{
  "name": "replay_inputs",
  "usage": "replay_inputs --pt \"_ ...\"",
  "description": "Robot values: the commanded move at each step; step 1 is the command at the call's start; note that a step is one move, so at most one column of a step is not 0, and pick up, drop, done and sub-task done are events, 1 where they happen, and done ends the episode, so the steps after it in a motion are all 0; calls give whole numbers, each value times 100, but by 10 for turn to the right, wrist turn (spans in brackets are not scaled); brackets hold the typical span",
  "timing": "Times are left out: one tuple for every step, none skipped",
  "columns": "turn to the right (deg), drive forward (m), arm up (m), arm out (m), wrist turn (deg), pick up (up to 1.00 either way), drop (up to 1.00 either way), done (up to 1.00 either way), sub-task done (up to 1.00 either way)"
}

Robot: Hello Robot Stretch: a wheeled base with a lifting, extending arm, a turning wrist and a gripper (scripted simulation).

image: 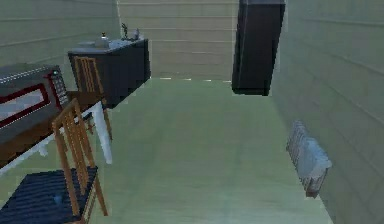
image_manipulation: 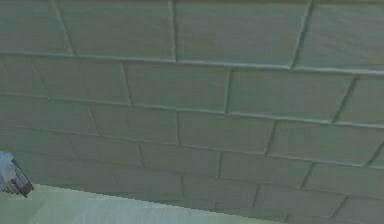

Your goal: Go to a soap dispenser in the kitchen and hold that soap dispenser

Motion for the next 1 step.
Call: replay_inputs --pt "0 30 0 0 0 0 0 0 0"
